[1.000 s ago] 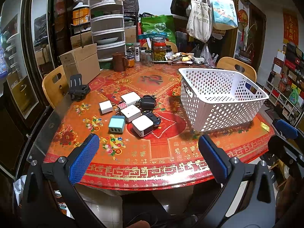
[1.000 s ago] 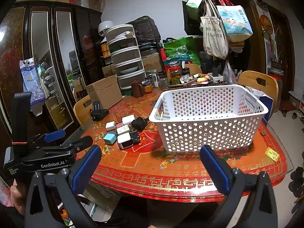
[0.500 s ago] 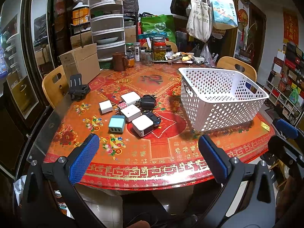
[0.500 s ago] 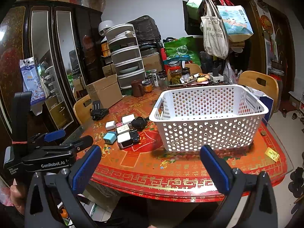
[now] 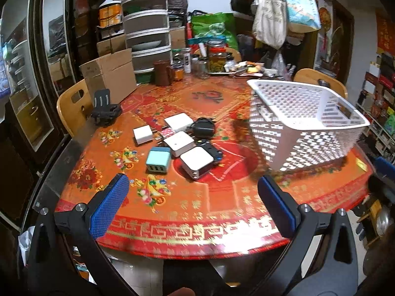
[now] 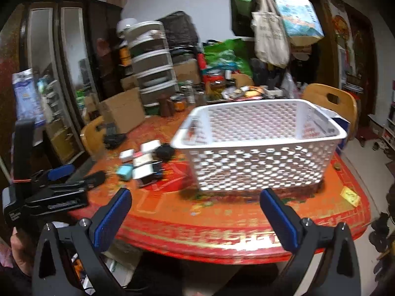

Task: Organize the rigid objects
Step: 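Grasp the white basket rim with the right tool while the left tool approaches the chargers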

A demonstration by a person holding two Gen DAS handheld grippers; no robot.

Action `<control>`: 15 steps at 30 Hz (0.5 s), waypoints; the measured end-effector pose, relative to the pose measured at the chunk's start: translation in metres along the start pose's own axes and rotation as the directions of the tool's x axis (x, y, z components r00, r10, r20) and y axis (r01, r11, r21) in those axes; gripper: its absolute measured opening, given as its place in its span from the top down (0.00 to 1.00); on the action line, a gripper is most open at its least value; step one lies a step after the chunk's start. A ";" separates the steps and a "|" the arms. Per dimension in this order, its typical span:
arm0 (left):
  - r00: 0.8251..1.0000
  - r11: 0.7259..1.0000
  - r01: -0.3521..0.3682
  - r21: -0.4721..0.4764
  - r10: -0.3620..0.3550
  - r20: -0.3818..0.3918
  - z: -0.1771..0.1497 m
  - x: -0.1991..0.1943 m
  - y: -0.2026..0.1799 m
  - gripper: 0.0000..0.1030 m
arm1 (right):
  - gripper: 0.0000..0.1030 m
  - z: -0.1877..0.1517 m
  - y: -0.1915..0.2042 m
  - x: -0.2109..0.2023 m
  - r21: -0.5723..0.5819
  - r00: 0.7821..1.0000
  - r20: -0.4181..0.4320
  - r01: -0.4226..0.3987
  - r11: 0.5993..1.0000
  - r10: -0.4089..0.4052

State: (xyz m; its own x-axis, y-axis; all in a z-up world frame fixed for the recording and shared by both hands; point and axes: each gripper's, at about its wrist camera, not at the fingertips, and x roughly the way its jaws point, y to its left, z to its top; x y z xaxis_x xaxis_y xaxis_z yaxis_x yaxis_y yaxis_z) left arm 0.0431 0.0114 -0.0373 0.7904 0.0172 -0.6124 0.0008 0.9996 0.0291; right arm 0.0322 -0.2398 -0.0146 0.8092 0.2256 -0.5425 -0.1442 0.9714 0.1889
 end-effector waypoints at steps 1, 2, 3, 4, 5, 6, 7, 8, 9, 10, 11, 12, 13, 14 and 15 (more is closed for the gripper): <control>1.000 1.000 0.002 -0.011 -0.002 -0.008 0.002 0.009 0.003 0.00 | 0.00 0.003 -0.010 0.003 0.009 1.000 0.002 0.019 1.000 -0.019; 1.000 1.000 0.009 -0.020 -0.010 -0.014 0.005 0.016 0.007 0.00 | 0.00 0.009 -0.022 0.005 0.011 0.998 0.010 0.056 0.998 -0.056; 0.999 0.999 0.028 -0.037 -0.029 -0.019 0.007 0.026 0.013 0.00 | 0.00 0.015 -0.034 0.006 0.007 0.995 0.023 0.100 0.995 -0.101; 0.999 0.998 0.044 -0.052 -0.045 -0.019 0.009 0.033 0.018 0.00 | 0.00 0.025 -0.051 0.009 -0.001 0.986 0.042 0.160 0.987 -0.160; 0.998 0.996 0.061 -0.071 -0.063 -0.016 0.011 0.042 0.024 0.00 | 0.00 0.033 -0.067 0.015 0.000 0.980 0.045 0.194 0.981 -0.194; 0.997 0.994 0.069 -0.081 -0.070 -0.011 0.013 0.049 0.029 0.00 | 0.00 0.043 -0.089 0.023 0.021 0.973 0.031 0.226 0.974 -0.227; 0.998 0.995 0.060 -0.083 -0.061 -0.004 0.015 0.057 0.033 0.00 | 0.00 0.053 -0.113 0.032 0.067 0.967 0.008 0.255 0.965 -0.256; 0.999 0.996 0.040 -0.085 -0.040 0.000 0.016 0.066 0.037 0.00 | 0.00 0.059 -0.132 0.038 0.114 0.961 -0.011 0.274 0.955 -0.275; 1.000 0.996 0.023 -0.088 -0.024 -0.016 0.017 0.076 0.040 0.00 | 0.01 0.066 -0.156 0.047 0.174 0.956 -0.032 0.292 0.940 -0.291; 0.999 0.996 0.015 -0.086 -0.019 -0.047 0.017 0.086 0.044 0.00 | 0.04 0.071 -0.173 0.052 0.204 0.955 -0.041 0.297 0.933 -0.295; 0.997 0.996 0.020 -0.081 -0.026 -0.072 0.017 0.095 0.047 0.00 | 0.11 0.075 -0.190 0.061 0.222 0.952 -0.058 0.306 0.926 -0.300; 0.996 0.997 0.022 -0.077 -0.029 -0.089 0.016 0.102 0.050 0.00 | 0.19 0.079 -0.203 0.069 0.228 0.944 -0.086 0.330 0.916 -0.319; 0.995 0.997 0.022 -0.075 -0.030 -0.100 0.016 0.109 0.053 0.00 | 0.23 0.081 -0.214 0.077 0.234 0.935 -0.112 0.355 0.905 -0.337; 0.994 0.997 0.024 -0.077 -0.032 -0.108 0.015 0.116 0.057 0.00 | 0.34 0.084 -0.223 0.086 0.235 0.930 -0.141 0.364 0.901 -0.339; 0.993 0.996 0.025 -0.080 -0.034 -0.117 0.014 0.122 0.061 0.00 | 0.46 0.085 -0.231 0.093 0.235 0.931 -0.165 0.358 0.904 -0.325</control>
State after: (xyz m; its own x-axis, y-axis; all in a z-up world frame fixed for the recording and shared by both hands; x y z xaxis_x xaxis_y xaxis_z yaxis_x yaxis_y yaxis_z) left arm 0.1478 0.0737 -0.0994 0.7125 -0.0143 -0.7015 -0.0288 0.9984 -0.0495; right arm 0.1887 -0.4492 -0.0391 0.7066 -0.0938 -0.7014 0.2932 0.9409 0.1695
